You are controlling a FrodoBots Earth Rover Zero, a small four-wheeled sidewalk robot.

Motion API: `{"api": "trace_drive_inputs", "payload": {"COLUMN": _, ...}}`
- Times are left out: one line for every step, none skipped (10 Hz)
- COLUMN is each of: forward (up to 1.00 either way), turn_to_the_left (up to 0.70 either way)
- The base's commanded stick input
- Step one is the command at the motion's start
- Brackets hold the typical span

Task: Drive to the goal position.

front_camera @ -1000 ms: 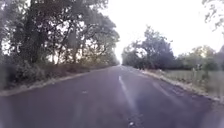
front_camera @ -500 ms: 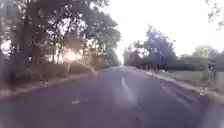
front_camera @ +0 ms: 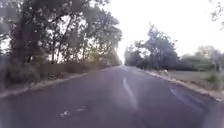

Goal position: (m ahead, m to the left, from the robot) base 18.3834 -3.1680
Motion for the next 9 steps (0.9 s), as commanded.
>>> {"api": "trace_drive_inputs", "payload": {"forward": 1.0, "turn_to_the_left": 0.0}}
{"api": "trace_drive_inputs", "payload": {"forward": 1.0, "turn_to_the_left": 0.0}}
{"api": "trace_drive_inputs", "payload": {"forward": 1.0, "turn_to_the_left": 0.0}}
{"api": "trace_drive_inputs", "payload": {"forward": 1.0, "turn_to_the_left": 0.0}}
{"api": "trace_drive_inputs", "payload": {"forward": 1.0, "turn_to_the_left": 0.0}}
{"api": "trace_drive_inputs", "payload": {"forward": 1.0, "turn_to_the_left": 0.0}}
{"api": "trace_drive_inputs", "payload": {"forward": 1.0, "turn_to_the_left": 0.0}}
{"api": "trace_drive_inputs", "payload": {"forward": 1.0, "turn_to_the_left": 0.0}}
{"api": "trace_drive_inputs", "payload": {"forward": 1.0, "turn_to_the_left": 0.0}}
